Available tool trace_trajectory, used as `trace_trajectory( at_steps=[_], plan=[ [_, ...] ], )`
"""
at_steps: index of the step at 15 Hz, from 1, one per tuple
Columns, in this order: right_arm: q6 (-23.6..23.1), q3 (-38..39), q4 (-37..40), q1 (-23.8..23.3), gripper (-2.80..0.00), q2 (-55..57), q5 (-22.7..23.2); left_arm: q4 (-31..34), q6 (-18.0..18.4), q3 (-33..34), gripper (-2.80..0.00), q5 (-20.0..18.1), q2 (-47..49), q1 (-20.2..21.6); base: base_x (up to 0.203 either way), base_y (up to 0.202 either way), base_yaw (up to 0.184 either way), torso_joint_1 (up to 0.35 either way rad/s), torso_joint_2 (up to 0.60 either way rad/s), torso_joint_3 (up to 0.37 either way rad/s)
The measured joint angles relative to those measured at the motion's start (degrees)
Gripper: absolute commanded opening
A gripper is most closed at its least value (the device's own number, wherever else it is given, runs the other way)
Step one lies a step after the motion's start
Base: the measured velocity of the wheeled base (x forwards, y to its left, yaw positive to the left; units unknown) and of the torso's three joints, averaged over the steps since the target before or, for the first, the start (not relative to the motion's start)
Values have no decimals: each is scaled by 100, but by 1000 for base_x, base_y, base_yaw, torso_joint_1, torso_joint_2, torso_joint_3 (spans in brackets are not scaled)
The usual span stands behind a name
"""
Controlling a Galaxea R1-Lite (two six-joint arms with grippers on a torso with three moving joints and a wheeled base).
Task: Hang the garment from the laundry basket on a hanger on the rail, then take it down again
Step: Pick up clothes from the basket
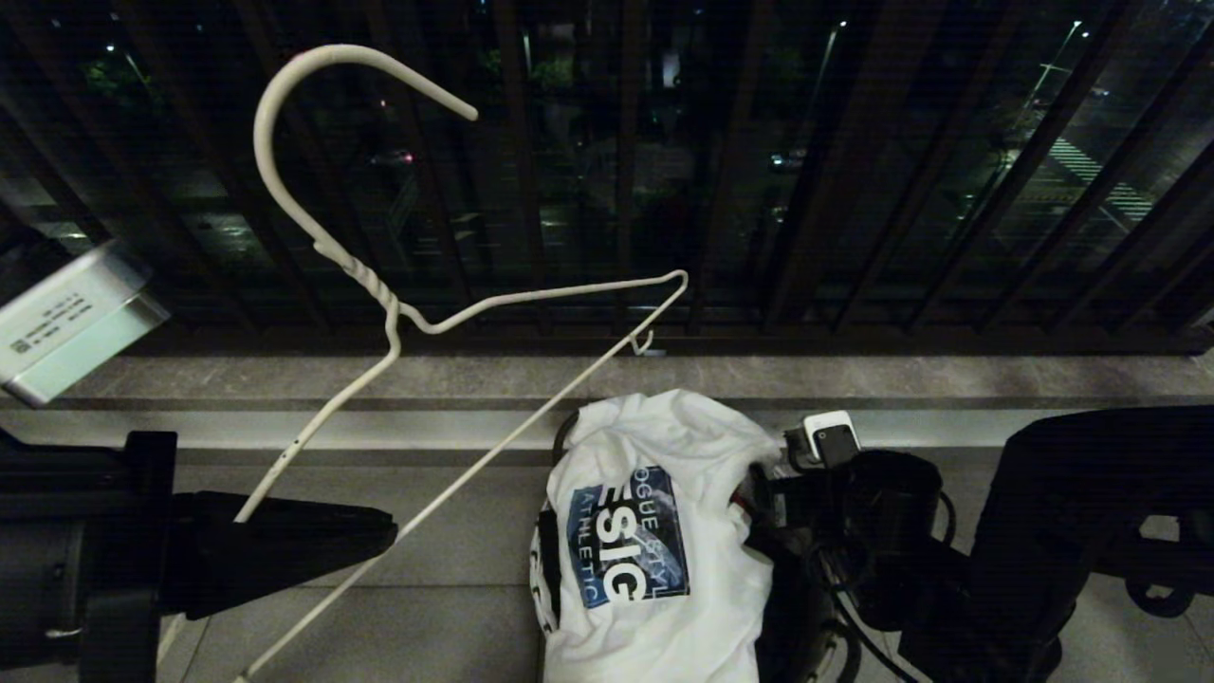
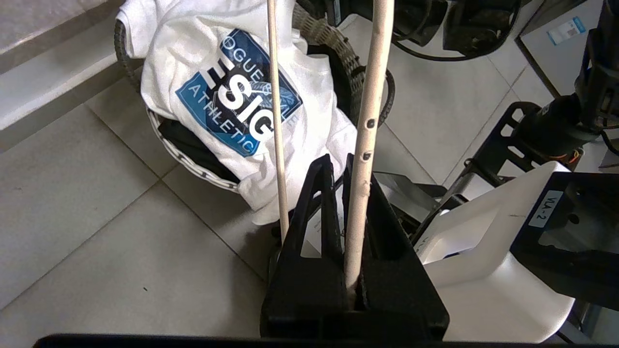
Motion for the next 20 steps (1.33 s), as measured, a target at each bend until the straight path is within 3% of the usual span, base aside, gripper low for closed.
trace_trajectory(
  at_steps=[4,7,14,20],
  plan=[
    [196,-154,0,-75,0,-91,23,0,9,0,-280,0,-11,0,0,0,0,0,0,0],
    [293,-168,0,121,0,-129,68,0,11,0,-280,-2,-11,0,0,0,0,0,0,0],
    [295,17,2,254,0,241,262,7,16,9,-280,0,-6,0,0,0,0,0,0,0],
    [72,-254,4,46,0,289,247,11,117,61,-280,0,70,0,0,0,0,0,0,0]
  ],
)
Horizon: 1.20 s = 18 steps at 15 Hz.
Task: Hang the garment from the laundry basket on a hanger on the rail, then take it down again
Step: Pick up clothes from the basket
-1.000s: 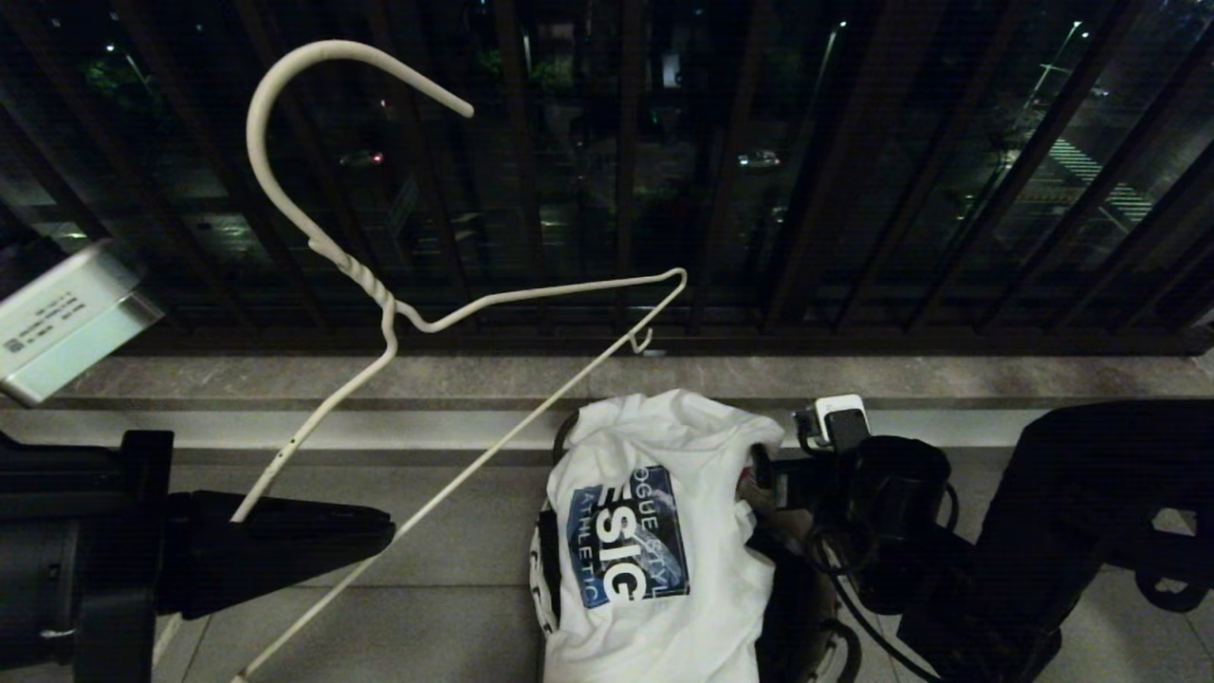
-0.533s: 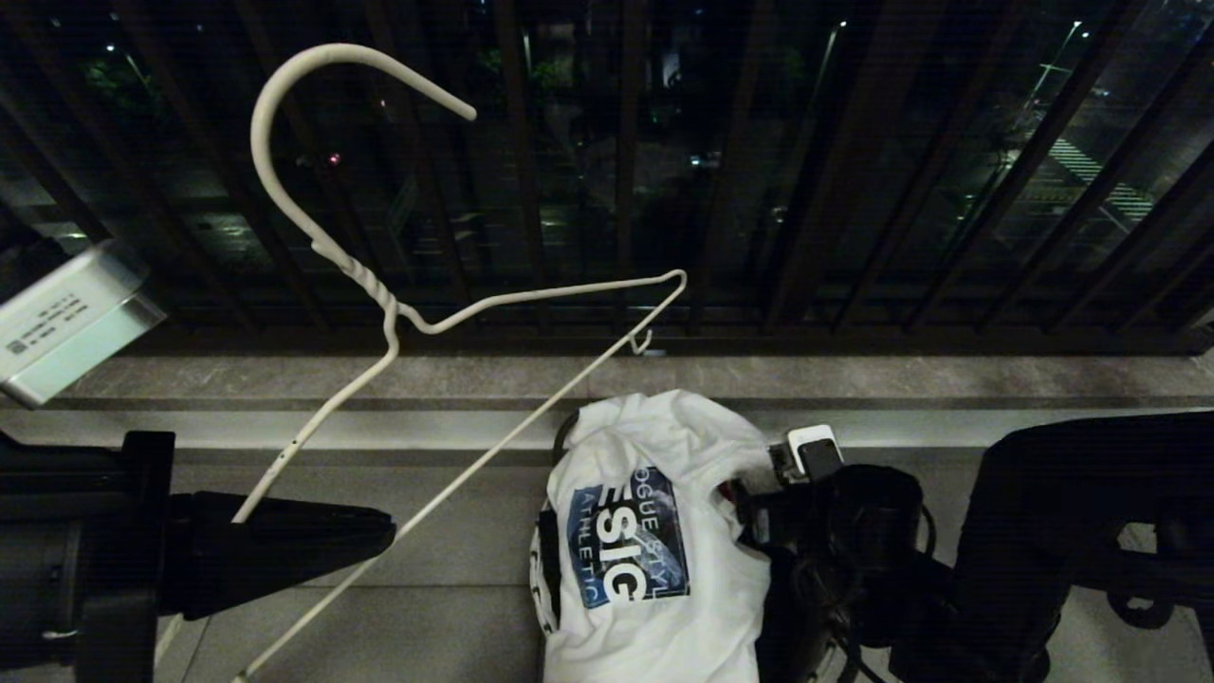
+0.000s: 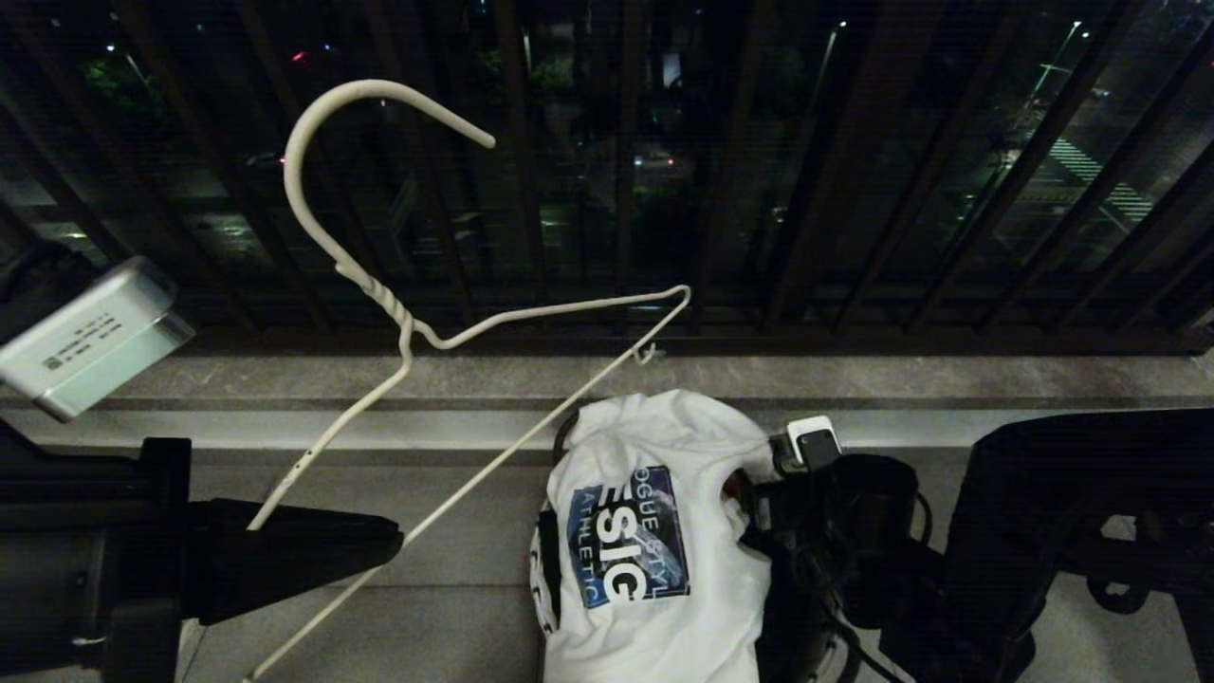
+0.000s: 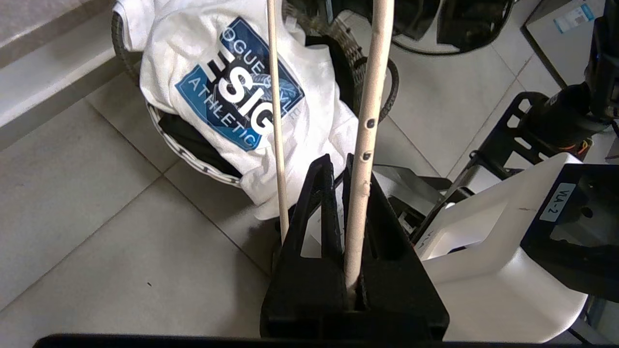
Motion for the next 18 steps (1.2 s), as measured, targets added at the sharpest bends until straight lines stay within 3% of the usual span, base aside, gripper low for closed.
trace_trajectory(
  at_steps=[4,10,18],
  plan=[
    [13,-11,-4,-47,0,-318,15,-1,9,0,-280,0,17,0,0,0,0,0,0,0],
    [57,764,-4,-76,0,-567,30,-1,9,0,-280,-2,17,0,0,0,0,0,0,0],
    [44,816,-2,-91,0,-252,20,-4,76,35,-280,-2,54,0,0,0,0,0,0,0]
  ],
)
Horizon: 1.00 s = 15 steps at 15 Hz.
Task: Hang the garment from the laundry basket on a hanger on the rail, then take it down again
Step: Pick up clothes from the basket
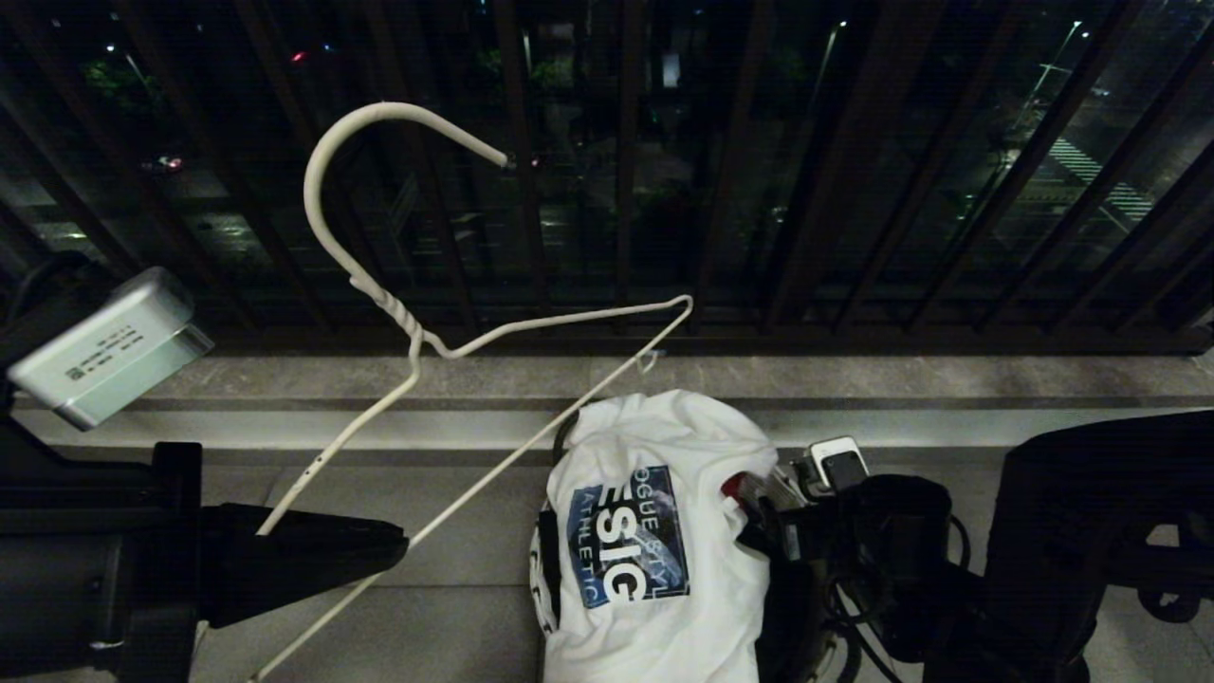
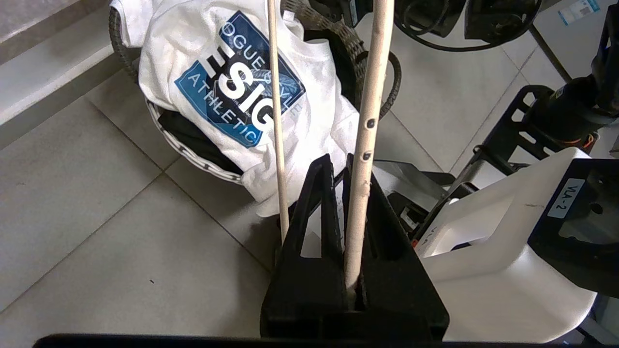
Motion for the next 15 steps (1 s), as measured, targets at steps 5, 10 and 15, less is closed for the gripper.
trace_trajectory(
  at_steps=[5,10,15],
  plan=[
    [-146,-499,-1,-2,0,171,5,1,0,2,-280,1,21,0,0,0,0,0,0,0],
    [-389,-899,3,3,0,437,6,-2,2,6,-280,0,24,0,0,0,0,0,0,0],
    [-419,-1341,2,2,0,467,15,1,2,9,-280,1,66,0,0,0,0,0,0,0]
  ],
)
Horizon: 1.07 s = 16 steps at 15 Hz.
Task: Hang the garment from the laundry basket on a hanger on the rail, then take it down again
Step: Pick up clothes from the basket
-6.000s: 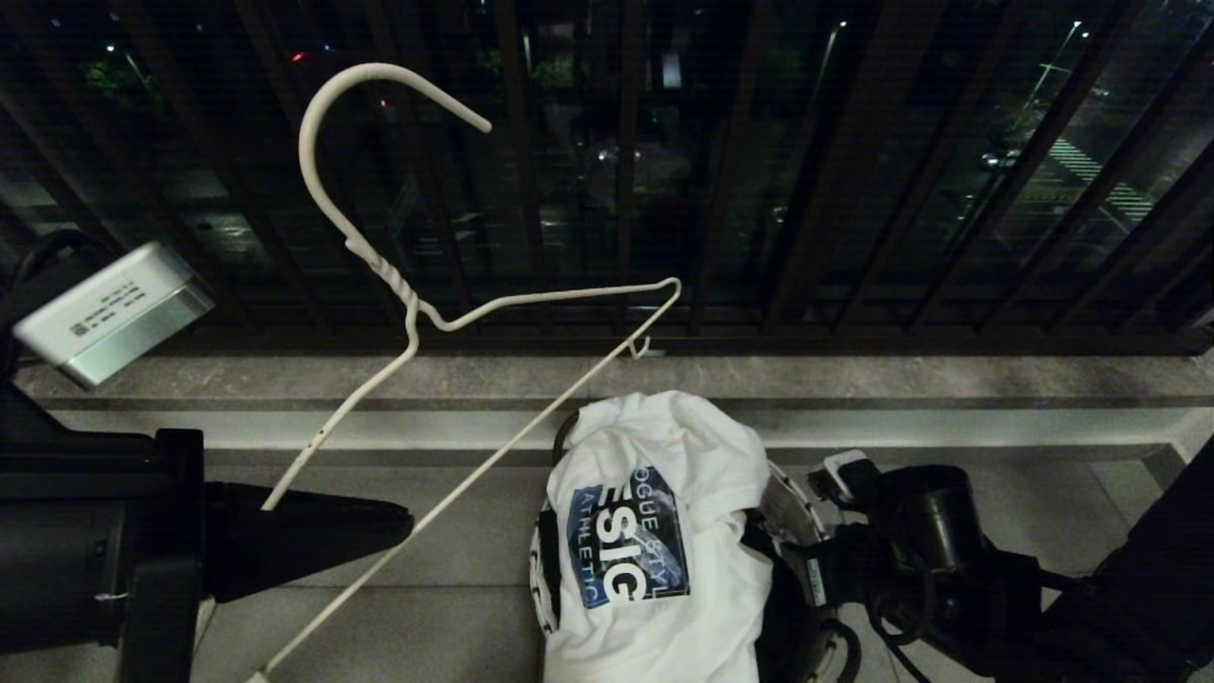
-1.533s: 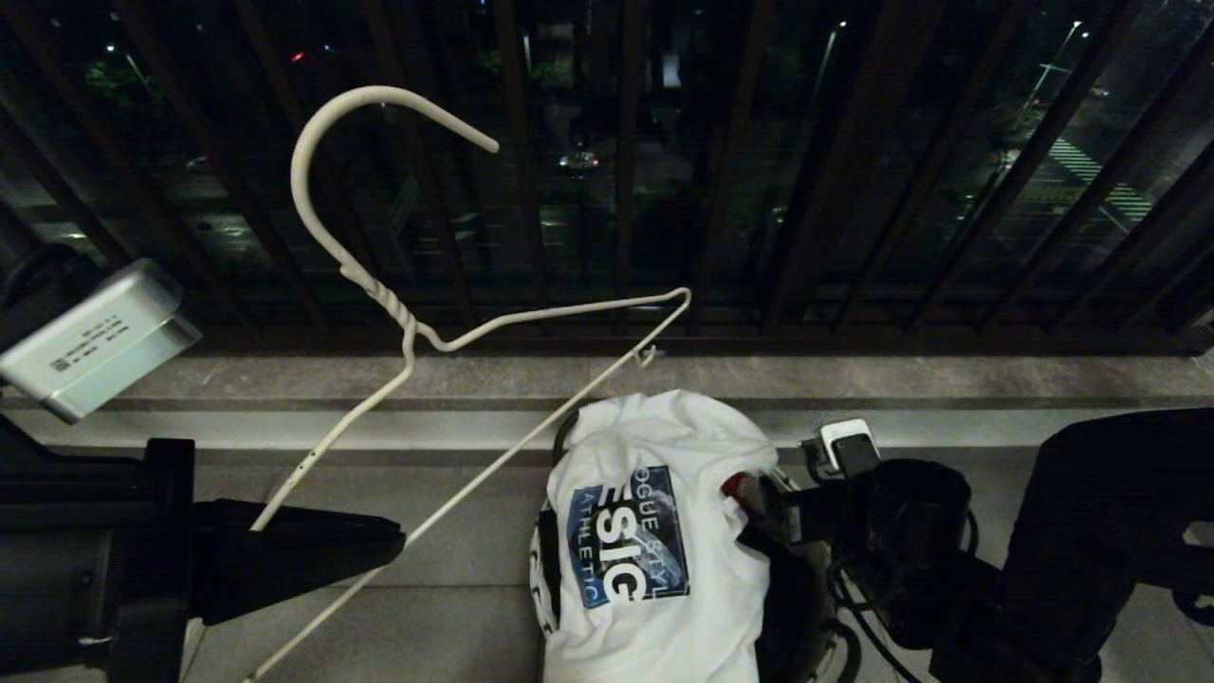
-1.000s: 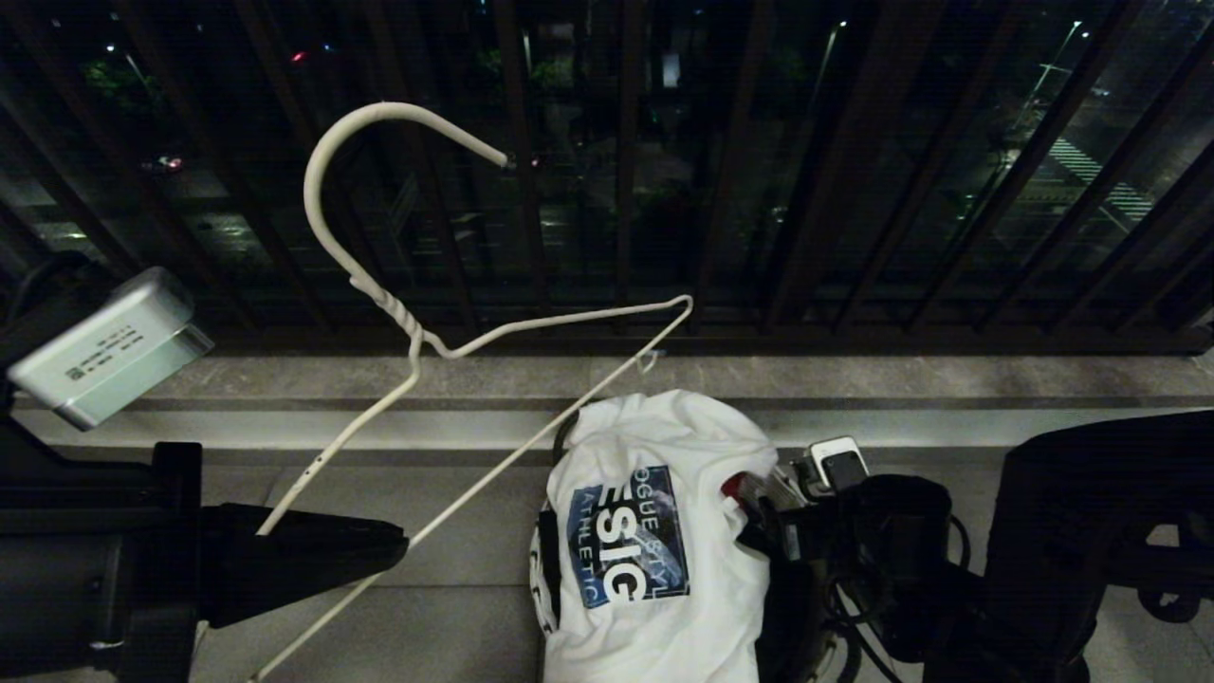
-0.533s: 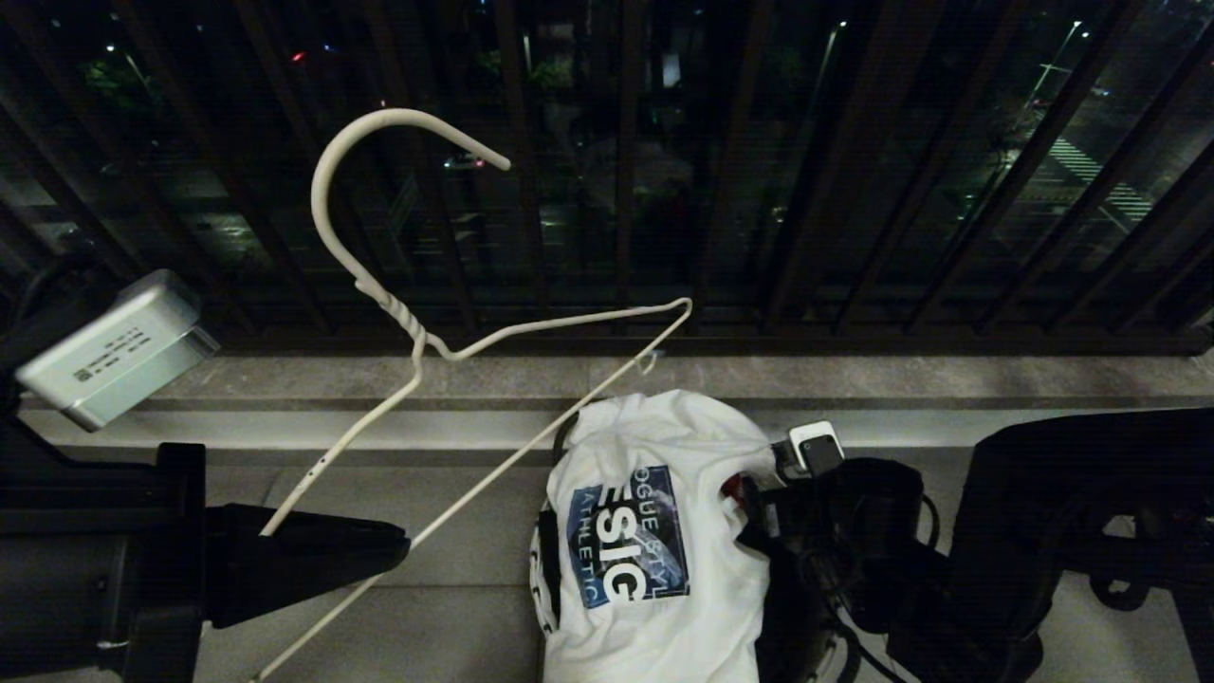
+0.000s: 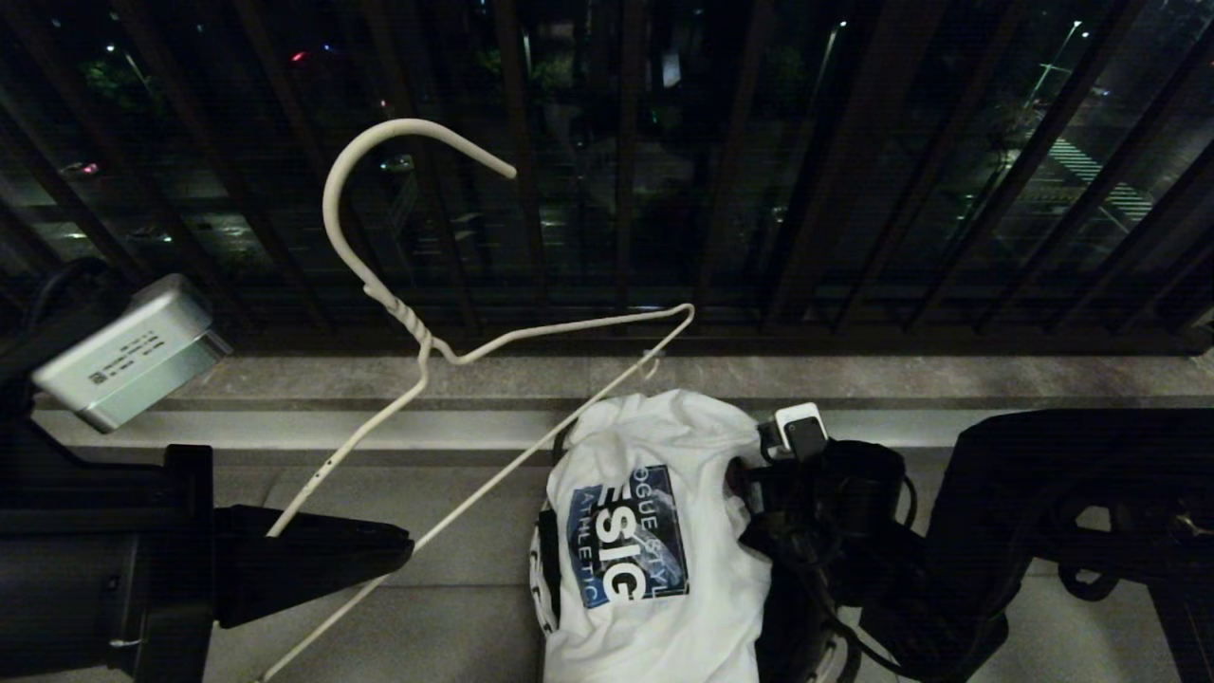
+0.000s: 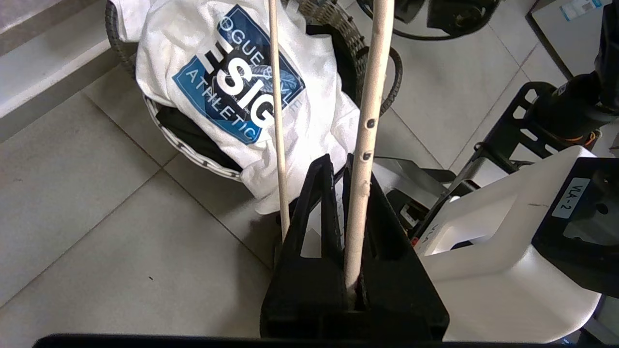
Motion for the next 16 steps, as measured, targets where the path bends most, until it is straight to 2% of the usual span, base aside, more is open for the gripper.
trace_trajectory(
  at_steps=[5,11,12,16],
  plan=[
    [-63,-409,0,1,0,39,134,0,4,0,-280,-1,-6,0,0,0,0,0,0,0],
    [-65,-363,-1,-84,0,-63,142,0,8,0,-280,0,-25,-4,0,0,0,0,0,0],
    [-64,-314,-1,-105,-280,-72,150,1,16,0,-280,1,-26,-4,0,0,0,0,0,0],
    [-63,-318,-3,-138,-280,-80,151,-7,182,61,-280,-8,-26,-4,0,0,0,0,0,0]
  ],
)
